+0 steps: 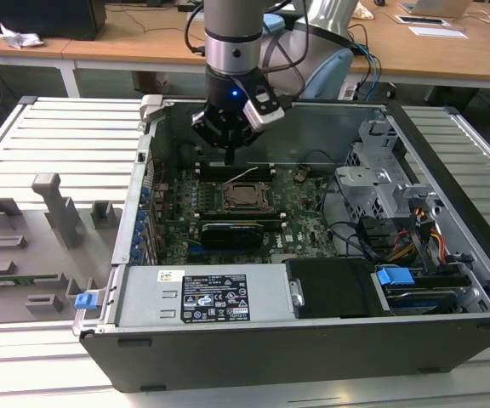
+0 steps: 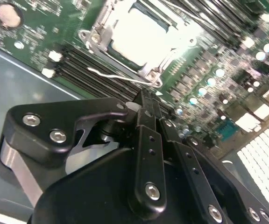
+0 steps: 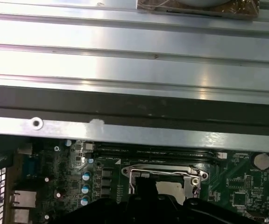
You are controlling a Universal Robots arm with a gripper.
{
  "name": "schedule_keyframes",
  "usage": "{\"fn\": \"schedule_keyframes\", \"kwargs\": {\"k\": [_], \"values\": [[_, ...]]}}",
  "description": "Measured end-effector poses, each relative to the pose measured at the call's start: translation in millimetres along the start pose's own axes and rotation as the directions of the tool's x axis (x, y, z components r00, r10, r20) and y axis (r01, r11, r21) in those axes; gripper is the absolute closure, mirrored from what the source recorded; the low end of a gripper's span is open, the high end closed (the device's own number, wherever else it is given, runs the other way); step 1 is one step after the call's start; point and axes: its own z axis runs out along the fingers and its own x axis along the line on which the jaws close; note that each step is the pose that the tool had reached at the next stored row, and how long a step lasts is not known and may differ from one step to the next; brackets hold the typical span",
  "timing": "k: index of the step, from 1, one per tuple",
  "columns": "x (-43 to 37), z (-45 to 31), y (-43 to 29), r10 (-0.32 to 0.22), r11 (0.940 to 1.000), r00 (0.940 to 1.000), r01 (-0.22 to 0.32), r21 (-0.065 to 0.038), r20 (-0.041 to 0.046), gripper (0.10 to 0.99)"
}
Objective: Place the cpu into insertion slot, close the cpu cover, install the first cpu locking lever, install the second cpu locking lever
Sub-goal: 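Install the first cpu locking lever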
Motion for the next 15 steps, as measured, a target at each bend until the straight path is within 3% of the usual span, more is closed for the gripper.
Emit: {"fn": "schedule_keyframes", "kwargs": {"k": [3, 15], "values": [[-1.9, 1.1, -0.1, -0.031, 0.9995, 0.9995, 0.031, -0.012, 0.0003, 0.98], [-8.6, 12.0, -0.5, 0.001, 0.9999, 1.0, -0.001, -0.012, 0.0008, 0.98]]}}
